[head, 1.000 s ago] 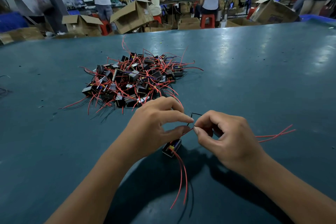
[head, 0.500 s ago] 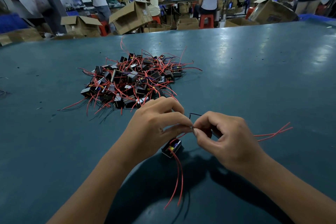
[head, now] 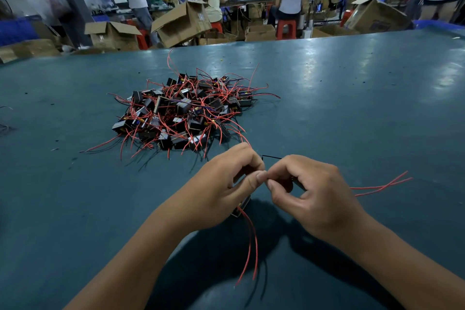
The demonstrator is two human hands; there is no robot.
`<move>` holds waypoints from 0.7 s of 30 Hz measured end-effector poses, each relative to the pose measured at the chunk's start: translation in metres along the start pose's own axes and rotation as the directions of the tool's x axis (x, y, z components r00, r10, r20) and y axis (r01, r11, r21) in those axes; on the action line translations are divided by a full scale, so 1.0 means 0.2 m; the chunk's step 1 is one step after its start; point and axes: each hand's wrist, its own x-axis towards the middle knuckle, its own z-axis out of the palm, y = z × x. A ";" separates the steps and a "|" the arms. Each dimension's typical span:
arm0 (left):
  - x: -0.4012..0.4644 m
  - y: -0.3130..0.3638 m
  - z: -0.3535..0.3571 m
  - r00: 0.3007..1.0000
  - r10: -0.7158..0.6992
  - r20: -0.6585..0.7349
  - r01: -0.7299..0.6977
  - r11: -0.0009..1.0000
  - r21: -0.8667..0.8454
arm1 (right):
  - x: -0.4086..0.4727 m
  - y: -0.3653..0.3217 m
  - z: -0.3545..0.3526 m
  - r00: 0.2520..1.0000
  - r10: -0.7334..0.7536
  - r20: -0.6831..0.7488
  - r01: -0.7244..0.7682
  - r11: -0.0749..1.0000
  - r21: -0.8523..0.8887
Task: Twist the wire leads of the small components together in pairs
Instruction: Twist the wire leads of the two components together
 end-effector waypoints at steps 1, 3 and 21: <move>0.00 0.01 0.00 1.000 -0.016 0.008 0.016 1.000 -0.013 | 0.00 0.00 0.00 1.000 0.007 -0.006 -0.007 1.000 0.005; 0.00 0.02 0.00 0.999 -0.044 0.027 0.044 0.999 -0.021 | 0.00 0.00 0.01 1.000 0.025 -0.016 -0.025 1.000 0.015; 0.02 0.03 0.06 0.874 -0.480 0.074 0.450 0.744 -0.494 | -0.01 -0.01 0.03 0.998 -0.049 -0.037 0.042 0.985 -0.167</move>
